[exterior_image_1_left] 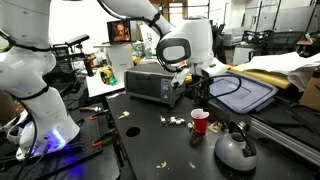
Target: Pick the sweets from the table and put them in the red cup
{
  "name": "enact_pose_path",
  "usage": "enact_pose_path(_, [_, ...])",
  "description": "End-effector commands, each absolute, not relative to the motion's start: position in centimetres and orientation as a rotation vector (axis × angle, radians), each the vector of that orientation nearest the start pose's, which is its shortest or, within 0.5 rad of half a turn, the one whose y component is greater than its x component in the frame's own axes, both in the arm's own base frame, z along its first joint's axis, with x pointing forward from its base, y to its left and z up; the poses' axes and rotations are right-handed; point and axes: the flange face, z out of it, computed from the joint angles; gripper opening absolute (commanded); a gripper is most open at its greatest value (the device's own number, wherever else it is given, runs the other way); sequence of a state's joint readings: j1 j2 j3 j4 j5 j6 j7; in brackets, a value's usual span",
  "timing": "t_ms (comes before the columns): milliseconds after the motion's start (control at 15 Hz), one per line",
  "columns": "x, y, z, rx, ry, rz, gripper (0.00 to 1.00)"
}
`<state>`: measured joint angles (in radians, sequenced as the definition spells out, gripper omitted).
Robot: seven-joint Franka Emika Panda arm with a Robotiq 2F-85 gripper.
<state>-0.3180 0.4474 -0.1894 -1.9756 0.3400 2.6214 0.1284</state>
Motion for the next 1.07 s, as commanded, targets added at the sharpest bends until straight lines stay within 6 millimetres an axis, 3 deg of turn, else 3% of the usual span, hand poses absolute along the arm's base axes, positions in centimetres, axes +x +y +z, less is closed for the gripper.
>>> enact_pose_path(0, [54.2,-30.4,27.2,-2.728,1.298,-0.312,0.99])
enact_pose_path(200, [53.4,-29.9,26.7,-2.751,1.256,-0.231,1.0])
enact_pose_path(533, [51.8,-28.8,24.1,-2.784,1.195,-0.032,1.0])
enact_pose_path(1000, [49.0,-28.0,20.8,-2.796,1.206,0.08,1.0])
